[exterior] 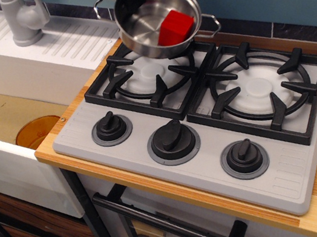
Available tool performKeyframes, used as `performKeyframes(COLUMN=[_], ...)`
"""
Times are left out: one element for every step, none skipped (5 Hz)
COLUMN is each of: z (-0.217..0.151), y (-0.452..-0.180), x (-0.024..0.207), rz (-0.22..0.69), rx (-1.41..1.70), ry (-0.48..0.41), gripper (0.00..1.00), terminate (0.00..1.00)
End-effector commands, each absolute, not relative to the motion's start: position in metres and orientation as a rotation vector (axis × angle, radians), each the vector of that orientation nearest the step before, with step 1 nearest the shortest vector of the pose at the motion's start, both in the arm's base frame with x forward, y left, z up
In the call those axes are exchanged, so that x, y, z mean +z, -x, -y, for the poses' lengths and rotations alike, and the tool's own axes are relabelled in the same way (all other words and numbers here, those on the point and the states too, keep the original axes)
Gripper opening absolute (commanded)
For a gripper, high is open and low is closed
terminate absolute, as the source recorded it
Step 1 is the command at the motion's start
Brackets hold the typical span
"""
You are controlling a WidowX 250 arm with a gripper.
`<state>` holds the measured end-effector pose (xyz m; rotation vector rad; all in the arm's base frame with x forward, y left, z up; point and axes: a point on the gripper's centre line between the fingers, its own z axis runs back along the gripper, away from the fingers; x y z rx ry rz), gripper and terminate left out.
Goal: Put redcube in pan and put pan on stove
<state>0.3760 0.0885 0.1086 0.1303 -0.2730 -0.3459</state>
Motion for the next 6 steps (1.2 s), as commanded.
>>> performKeyframes(z=[-0.105,-0.107,-0.106,-0.097,-0.085,-0.076], y=[-0.379,-0.375,-0.365,-0.353,-0.341,-0.335], x=[0.101,0.090,0.081,0.082,0.093,0.108], rz=[0.350,0.353,0.359,0.369,0.335,0.299], rx=[-0.362,-0.348,-0.345,-0.325,-0.321,-0.317], ry=[-0.143,-0.133,-0.128,-0.159,-0.171,-0.169], gripper=[0.00,0.00,1.00,1.00,1.00,1.00], terminate=[0.00,0.00,0.00,0.00,0.00,0.00])
